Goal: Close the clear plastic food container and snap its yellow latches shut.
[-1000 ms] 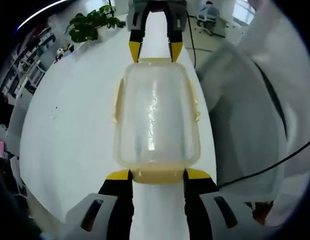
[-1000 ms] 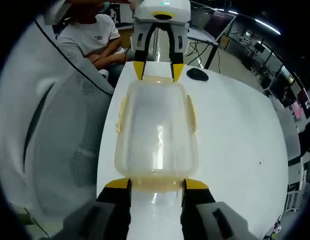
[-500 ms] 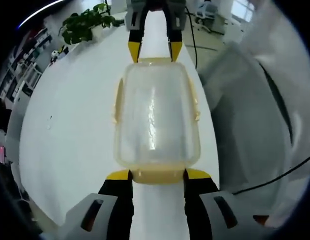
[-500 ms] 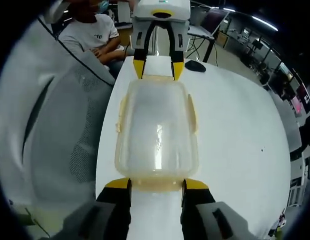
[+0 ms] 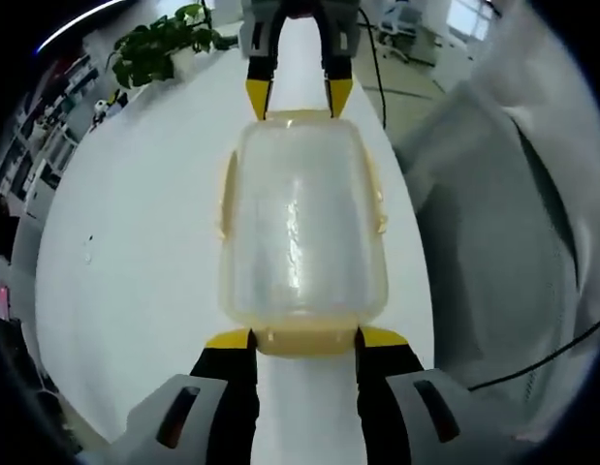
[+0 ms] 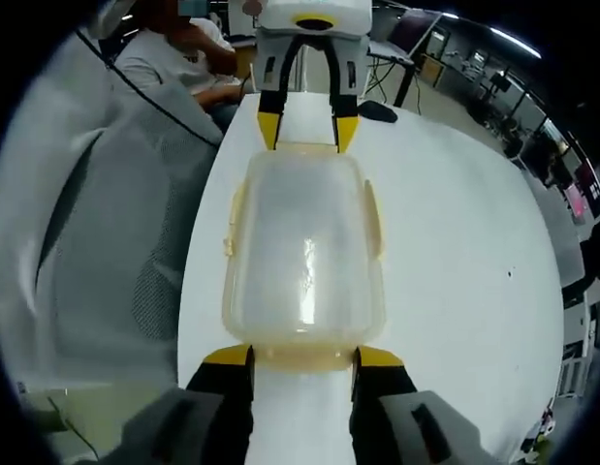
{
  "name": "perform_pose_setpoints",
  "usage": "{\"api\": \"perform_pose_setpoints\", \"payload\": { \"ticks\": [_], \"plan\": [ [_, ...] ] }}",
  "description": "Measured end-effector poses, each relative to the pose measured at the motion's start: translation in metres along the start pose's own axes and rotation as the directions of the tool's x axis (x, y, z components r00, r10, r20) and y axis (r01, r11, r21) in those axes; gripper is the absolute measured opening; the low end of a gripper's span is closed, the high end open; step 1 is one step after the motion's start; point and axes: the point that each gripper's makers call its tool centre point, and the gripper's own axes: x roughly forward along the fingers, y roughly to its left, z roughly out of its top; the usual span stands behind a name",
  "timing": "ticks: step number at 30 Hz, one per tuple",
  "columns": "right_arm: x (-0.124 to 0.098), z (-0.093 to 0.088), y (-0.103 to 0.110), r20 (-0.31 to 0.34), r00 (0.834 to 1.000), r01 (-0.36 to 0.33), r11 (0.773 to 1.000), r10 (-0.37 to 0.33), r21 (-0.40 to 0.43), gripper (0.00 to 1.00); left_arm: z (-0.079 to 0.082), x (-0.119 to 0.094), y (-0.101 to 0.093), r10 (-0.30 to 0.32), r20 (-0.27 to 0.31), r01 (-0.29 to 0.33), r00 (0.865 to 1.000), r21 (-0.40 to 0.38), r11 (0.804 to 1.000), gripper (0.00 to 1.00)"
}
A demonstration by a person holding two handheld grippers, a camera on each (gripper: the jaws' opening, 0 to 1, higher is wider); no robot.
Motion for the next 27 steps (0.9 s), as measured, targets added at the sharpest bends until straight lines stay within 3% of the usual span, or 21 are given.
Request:
{"api": "perform_pose_setpoints", "payload": {
  "ticks": [27],
  "plan": [
    [0.022,-0.013,-0.005,-0.022,1.000,-0.007,1.000,0.007,-0.020,0.36,-0.006,0.025,0.002,0.005,-0.062,-0.006,0.998,-0.023,1.000,0.37]
  ]
}}
